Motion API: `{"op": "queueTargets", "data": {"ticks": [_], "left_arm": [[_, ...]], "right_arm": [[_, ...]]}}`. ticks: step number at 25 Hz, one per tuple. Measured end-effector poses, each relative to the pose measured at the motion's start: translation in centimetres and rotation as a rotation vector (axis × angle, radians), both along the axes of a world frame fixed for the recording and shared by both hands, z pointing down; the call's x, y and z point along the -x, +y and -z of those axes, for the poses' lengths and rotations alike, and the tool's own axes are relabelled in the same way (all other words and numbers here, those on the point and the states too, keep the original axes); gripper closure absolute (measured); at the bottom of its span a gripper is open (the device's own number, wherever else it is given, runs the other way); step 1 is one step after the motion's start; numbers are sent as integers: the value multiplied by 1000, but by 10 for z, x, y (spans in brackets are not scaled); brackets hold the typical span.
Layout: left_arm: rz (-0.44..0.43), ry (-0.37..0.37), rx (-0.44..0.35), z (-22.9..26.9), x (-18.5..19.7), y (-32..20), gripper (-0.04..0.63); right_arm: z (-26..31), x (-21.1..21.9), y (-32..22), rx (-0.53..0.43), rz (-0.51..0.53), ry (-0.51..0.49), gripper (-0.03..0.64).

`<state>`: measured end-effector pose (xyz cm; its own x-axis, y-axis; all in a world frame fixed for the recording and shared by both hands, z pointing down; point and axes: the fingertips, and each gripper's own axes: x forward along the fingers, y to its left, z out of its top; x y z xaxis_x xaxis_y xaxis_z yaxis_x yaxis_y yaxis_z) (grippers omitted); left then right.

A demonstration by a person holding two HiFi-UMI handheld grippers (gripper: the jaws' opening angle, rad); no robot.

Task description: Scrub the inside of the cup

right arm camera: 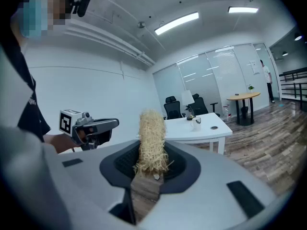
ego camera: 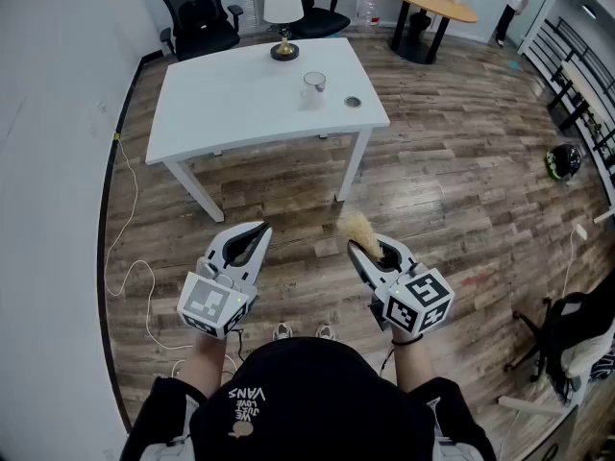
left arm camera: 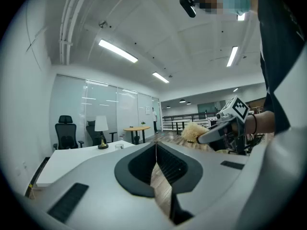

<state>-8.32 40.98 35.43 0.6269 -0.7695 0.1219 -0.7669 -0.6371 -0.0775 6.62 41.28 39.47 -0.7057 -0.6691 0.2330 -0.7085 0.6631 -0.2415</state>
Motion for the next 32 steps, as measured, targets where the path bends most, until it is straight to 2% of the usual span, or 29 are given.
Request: {"op": "queueTargets", "data": {"ticks": [11,15,21,28,32], "left_arm": [[-20,19,6,-4,12,-5,581],[-36,25,9,-7,19,-6,581],[-77,22,15,-16,35,-5,581],[-112,63,28,-24,49,-16,581],[-125,67,31,-27,49,-37,581]], "right_arm": [[0,12,-2,3,-14,3,514],[4,20,0,8,-17,-49,515],[2,27,5,-1,-87,-54,514],[-7,26,3,0,-199,-60,514],[-10,26,-21,-1,-199,-61,515]]}}
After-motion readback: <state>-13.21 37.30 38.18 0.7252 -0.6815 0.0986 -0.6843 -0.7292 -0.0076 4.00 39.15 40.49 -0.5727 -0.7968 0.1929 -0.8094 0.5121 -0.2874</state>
